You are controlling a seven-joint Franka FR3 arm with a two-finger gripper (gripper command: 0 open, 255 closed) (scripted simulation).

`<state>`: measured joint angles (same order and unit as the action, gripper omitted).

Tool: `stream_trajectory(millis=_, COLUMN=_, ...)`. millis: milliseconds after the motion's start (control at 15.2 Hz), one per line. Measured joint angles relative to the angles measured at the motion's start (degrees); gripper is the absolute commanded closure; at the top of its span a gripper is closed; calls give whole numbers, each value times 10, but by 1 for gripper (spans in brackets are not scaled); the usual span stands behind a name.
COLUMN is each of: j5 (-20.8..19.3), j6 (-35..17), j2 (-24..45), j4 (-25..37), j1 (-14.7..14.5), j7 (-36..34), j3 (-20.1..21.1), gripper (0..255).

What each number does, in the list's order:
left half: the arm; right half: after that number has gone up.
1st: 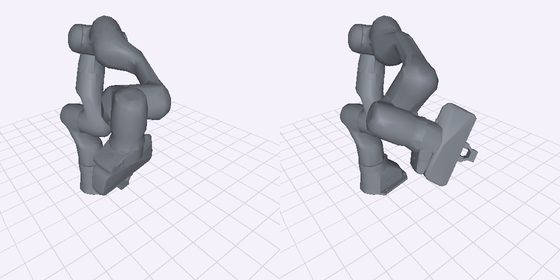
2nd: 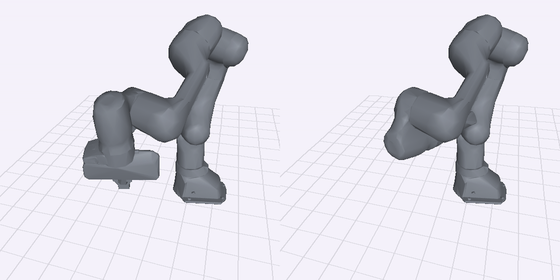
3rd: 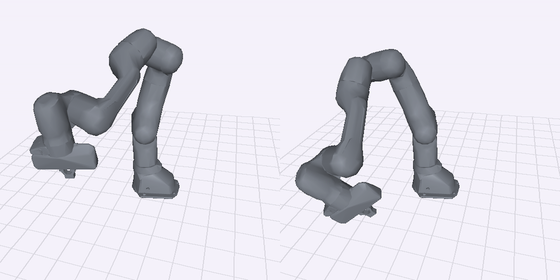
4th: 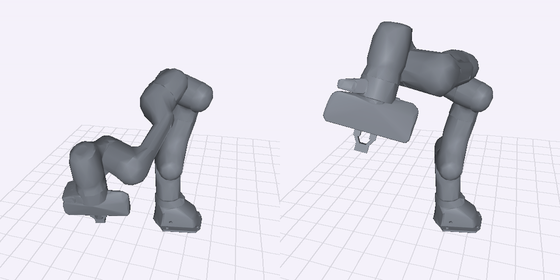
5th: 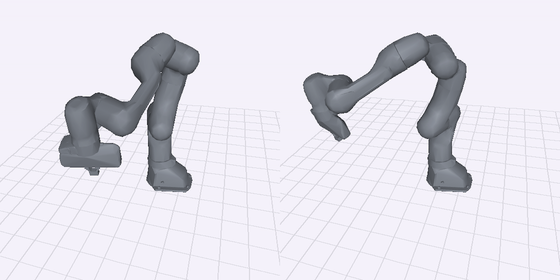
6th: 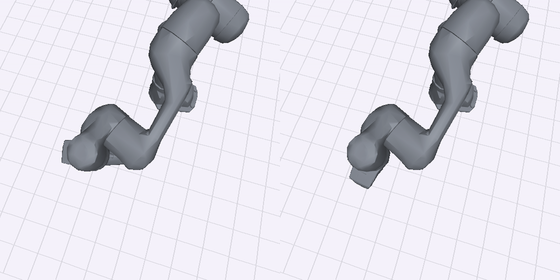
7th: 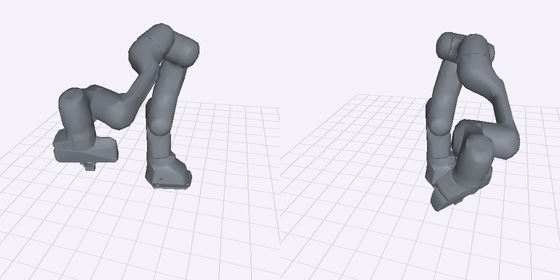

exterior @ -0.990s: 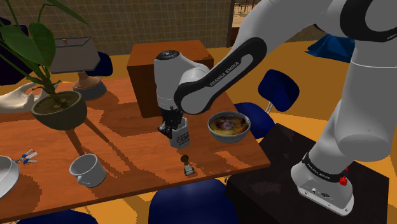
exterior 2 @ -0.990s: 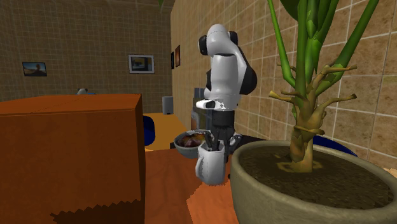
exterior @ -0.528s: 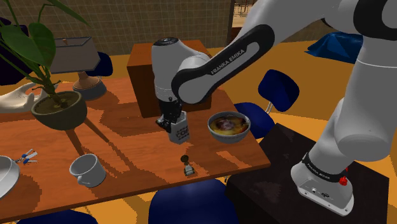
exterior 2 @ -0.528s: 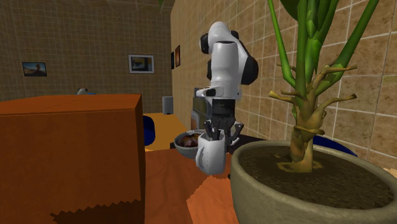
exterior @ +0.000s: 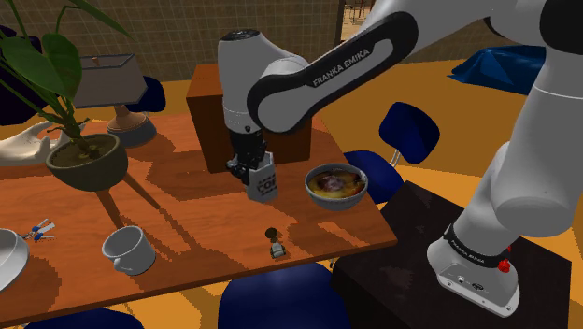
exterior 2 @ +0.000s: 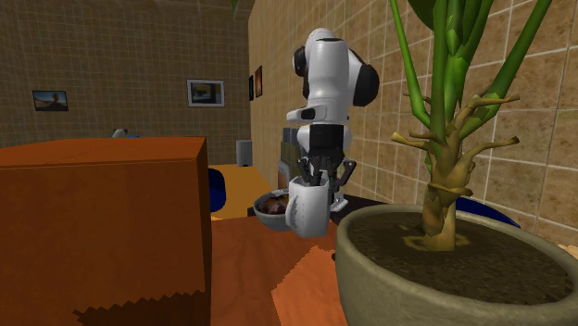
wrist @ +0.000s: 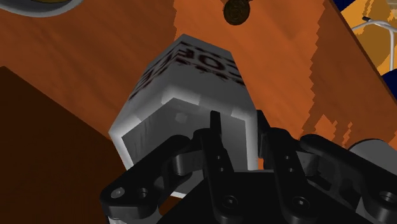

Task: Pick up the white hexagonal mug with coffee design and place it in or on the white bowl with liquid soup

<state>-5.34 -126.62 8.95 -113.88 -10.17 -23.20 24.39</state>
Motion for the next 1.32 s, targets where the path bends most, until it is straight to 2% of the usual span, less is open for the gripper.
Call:
stream_trajectory(millis=858, j5=21, j6=90, j2=-34, j4=59, j1=4, j7=16, j3=2, gripper=255)
stream_trajectory(millis=990, j5=33, j6=86, j2=-60, j4=32, j1=10, j7=28, j3=0, gripper=255)
stream_trajectory(millis=1320, j5=87, j6=84, j2=-176, j4=-78, j1=28, j7=92, j3=-22, gripper=255)
